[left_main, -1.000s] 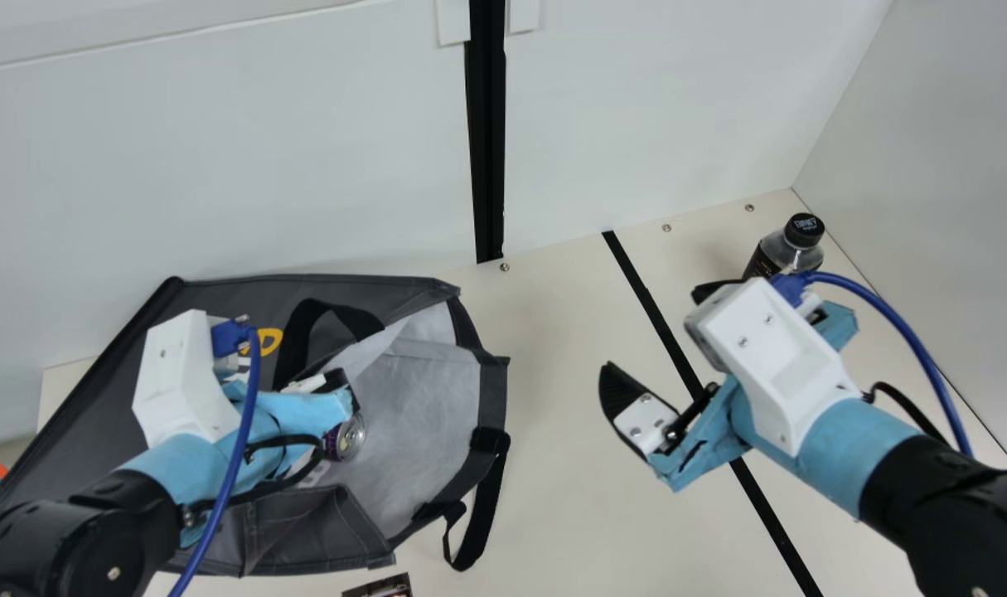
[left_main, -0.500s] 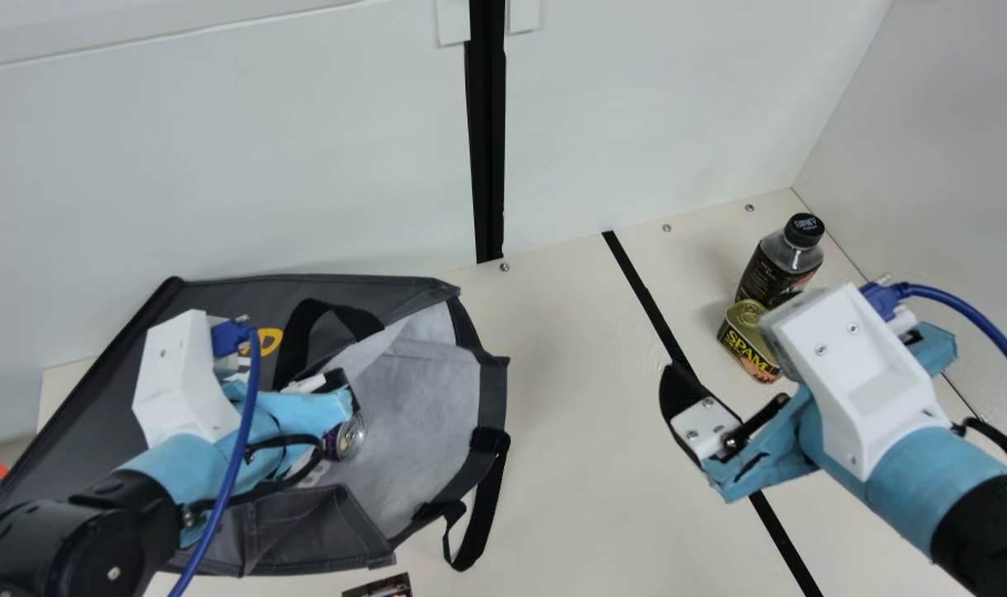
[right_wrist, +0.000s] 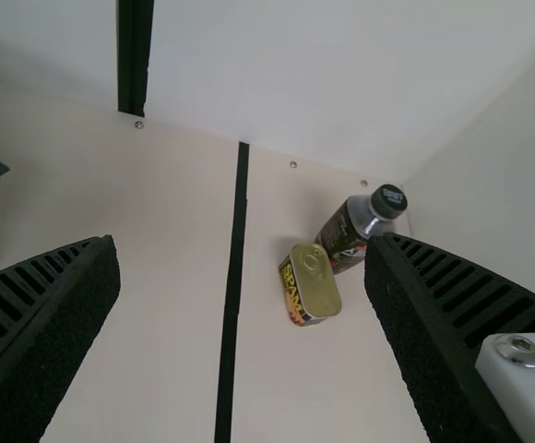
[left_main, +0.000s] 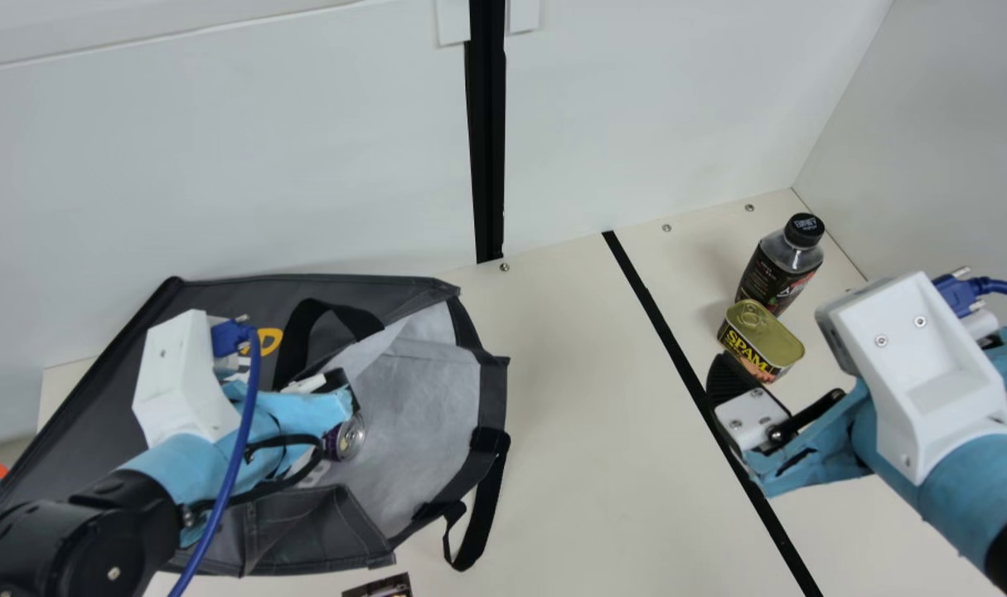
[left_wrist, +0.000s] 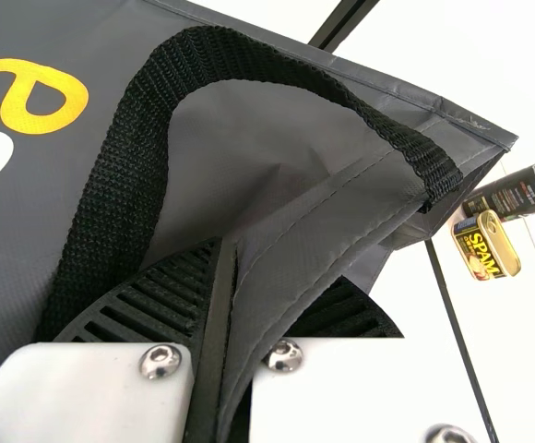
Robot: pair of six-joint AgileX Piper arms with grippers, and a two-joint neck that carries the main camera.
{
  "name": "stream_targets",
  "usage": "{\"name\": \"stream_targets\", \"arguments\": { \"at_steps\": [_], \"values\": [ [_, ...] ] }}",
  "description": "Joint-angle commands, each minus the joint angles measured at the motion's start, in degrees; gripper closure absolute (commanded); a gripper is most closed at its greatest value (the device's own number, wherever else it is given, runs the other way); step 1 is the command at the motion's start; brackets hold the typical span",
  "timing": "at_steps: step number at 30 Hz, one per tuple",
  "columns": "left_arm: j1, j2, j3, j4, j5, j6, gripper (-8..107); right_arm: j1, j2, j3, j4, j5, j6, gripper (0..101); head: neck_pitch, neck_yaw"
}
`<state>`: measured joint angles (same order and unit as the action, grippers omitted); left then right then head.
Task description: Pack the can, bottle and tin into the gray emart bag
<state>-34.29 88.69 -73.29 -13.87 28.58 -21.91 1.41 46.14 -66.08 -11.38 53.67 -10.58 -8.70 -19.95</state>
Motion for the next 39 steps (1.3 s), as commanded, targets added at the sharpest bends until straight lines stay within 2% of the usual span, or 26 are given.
{"name": "stream_targets", "arguments": {
  "at_steps": [1, 10, 19, 39],
  "values": [
    [0.00, 0.00, 0.00, 0.00, 0.00, 0.00, 89, 0.62, 0.17, -0.82, -1.99, 0.84, 1.35, 10, -1.30, -0.05],
    [0.00, 0.00, 0.00, 0.00, 0.00, 0.00, 89, 3.47, 1.13, -4.43, -7.52, 4.10, 5.82, 10, -1.30, -0.05],
    [0.00, 0.00, 0.00, 0.00, 0.00, 0.00, 89, 6.05, 1.78, -6.33, -10.49, 5.67, 8.69, 10, -1.30, -0.05],
    [0.00, 0.00, 0.00, 0.00, 0.00, 0.00, 89, 2.43, 1.97, -6.55, -16.92, 6.22, 13.96, 10, -1.30, -0.05]
  ]
}}
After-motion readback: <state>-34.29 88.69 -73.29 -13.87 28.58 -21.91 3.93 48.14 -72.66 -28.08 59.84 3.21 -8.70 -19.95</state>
